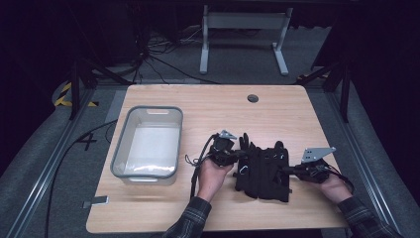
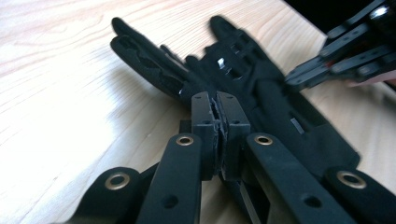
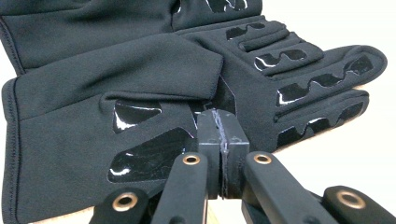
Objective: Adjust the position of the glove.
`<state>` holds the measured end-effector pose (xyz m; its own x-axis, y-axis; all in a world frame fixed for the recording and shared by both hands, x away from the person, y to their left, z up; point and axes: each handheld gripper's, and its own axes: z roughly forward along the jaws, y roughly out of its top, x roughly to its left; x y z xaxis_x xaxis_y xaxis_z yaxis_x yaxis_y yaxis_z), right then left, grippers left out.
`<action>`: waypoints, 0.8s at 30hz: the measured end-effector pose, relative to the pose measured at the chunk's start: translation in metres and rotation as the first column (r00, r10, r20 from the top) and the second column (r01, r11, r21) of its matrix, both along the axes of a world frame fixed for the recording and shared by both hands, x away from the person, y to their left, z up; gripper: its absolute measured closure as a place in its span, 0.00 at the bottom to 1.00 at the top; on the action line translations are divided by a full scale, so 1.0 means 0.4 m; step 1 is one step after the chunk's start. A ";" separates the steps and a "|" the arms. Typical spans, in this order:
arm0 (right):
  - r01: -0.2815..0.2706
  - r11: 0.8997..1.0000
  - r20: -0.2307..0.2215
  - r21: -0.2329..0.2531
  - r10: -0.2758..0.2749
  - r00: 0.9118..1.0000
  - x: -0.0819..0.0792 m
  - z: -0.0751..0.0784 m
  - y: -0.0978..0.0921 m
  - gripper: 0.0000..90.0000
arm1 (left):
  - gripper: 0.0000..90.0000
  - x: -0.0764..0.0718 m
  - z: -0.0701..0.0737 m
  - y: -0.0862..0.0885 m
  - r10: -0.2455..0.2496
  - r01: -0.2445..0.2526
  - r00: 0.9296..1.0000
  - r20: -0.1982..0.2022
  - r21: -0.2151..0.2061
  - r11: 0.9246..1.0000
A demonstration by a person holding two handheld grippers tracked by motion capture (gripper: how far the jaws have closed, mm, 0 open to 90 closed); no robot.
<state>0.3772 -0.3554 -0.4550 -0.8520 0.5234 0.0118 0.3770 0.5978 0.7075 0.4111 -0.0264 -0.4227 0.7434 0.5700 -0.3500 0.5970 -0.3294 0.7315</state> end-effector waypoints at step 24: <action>-0.062 0.998 -0.024 0.028 0.063 0.998 0.012 -0.005 0.081 1.00 | 0.97 -0.010 0.042 -0.041 -0.069 0.070 0.997 0.015 -0.080 0.994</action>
